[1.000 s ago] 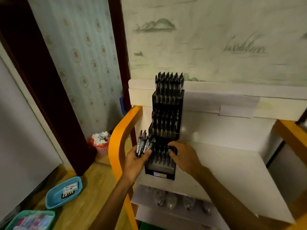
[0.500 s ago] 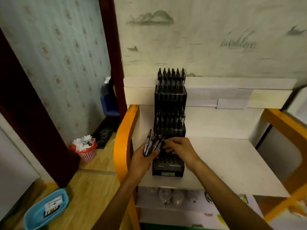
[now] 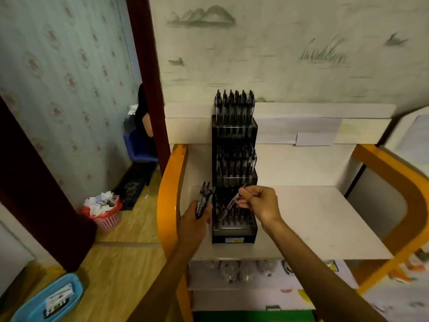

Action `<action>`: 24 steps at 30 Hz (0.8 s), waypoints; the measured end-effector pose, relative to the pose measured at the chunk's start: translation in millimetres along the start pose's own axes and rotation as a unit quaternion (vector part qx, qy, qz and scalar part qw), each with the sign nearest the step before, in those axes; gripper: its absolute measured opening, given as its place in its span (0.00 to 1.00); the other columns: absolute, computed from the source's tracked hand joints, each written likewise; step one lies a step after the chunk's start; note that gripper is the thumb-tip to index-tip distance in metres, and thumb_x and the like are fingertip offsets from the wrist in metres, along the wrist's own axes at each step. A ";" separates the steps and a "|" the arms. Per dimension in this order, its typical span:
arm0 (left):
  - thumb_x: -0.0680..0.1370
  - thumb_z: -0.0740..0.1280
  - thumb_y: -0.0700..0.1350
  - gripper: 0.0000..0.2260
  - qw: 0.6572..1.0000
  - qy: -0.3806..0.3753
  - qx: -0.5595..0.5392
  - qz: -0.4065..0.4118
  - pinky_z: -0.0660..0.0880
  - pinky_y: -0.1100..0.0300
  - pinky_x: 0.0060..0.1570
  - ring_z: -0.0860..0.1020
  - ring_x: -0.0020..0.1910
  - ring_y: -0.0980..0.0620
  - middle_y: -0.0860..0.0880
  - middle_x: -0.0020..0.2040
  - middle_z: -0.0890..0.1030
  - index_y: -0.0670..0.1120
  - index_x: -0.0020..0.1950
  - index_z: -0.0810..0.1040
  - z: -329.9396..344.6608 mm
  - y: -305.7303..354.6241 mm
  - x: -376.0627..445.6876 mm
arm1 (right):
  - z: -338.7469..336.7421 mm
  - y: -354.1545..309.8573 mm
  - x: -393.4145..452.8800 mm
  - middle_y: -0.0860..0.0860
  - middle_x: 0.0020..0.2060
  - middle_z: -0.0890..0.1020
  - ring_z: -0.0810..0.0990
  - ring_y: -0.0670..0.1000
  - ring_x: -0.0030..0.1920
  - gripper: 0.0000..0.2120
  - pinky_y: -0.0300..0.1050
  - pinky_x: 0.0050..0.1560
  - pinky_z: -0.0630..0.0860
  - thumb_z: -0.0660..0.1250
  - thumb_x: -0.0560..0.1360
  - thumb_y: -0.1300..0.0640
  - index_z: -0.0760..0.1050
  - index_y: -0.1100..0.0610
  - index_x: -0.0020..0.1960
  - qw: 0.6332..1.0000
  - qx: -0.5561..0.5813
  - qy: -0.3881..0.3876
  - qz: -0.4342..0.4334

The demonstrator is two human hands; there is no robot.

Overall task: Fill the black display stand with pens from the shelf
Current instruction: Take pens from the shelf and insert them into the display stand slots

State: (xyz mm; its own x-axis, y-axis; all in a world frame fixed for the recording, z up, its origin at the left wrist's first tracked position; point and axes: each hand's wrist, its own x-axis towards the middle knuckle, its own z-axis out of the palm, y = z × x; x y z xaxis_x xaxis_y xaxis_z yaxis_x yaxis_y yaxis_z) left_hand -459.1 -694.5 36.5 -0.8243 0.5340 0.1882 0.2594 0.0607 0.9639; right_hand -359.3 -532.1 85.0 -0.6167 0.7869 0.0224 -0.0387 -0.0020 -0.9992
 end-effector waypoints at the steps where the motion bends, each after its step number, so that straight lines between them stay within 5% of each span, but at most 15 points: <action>1: 0.82 0.65 0.48 0.09 1.000 0.008 0.018 0.002 0.72 0.64 0.32 0.75 0.30 0.56 0.50 0.32 0.78 0.46 0.44 0.76 -1.2 -2.7 0.5 | -1.2 2.2 1.3 0.61 0.39 0.85 0.86 0.57 0.38 0.08 0.48 0.43 0.84 0.71 0.76 0.62 0.82 0.68 0.49 0.999 -0.029 0.015 -0.021; 8: 0.84 0.62 0.49 0.08 0.999 0.002 0.013 -0.036 0.71 0.51 0.37 0.74 0.33 0.51 0.49 0.34 0.76 0.47 0.48 0.76 0.6 -10.6 6.5 | 8.3 12.6 1.2 0.55 0.37 0.85 0.85 0.51 0.39 0.07 0.52 0.47 0.83 0.69 0.78 0.61 0.82 0.63 0.43 0.957 -0.242 0.017 -0.161; 12: 0.84 0.61 0.49 0.08 0.999 0.017 -0.028 -0.037 0.68 0.57 0.32 0.72 0.31 0.54 0.48 0.35 0.76 0.48 0.51 0.77 0.5 -7.0 10.4 | 15.6 17.5 0.9 0.55 0.36 0.85 0.84 0.51 0.41 0.09 0.52 0.50 0.81 0.68 0.79 0.60 0.82 0.62 0.43 0.925 -0.325 -0.006 -0.199; 16: 0.84 0.61 0.49 0.07 0.999 0.015 -0.031 -0.017 0.67 0.61 0.28 0.71 0.27 0.57 0.49 0.34 0.76 0.48 0.51 0.76 -0.4 -0.7 16.4 | 21.9 18.6 -3.8 0.52 0.37 0.85 0.83 0.48 0.40 0.08 0.42 0.44 0.78 0.69 0.79 0.59 0.83 0.59 0.43 0.907 -0.357 -0.006 -0.223; 24: 0.83 0.61 0.48 0.05 0.998 -0.006 -0.056 0.006 0.67 0.67 0.25 0.71 0.26 0.59 0.49 0.35 0.77 0.51 0.52 0.76 -0.8 8.0 17.9 | 28.5 33.7 -2.1 0.52 0.34 0.80 0.83 0.47 0.43 0.11 0.24 0.31 0.65 0.67 0.79 0.63 0.81 0.66 0.40 0.895 -0.426 -0.047 -0.125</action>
State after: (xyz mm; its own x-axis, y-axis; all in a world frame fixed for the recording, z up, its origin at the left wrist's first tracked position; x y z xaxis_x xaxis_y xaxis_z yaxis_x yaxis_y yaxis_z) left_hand -472.3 -685.1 47.7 -0.8156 0.5435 0.1984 0.2112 -0.0396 0.9766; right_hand -381.7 -551.3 52.2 -0.7373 0.6419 0.2103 0.4050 0.6693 -0.6229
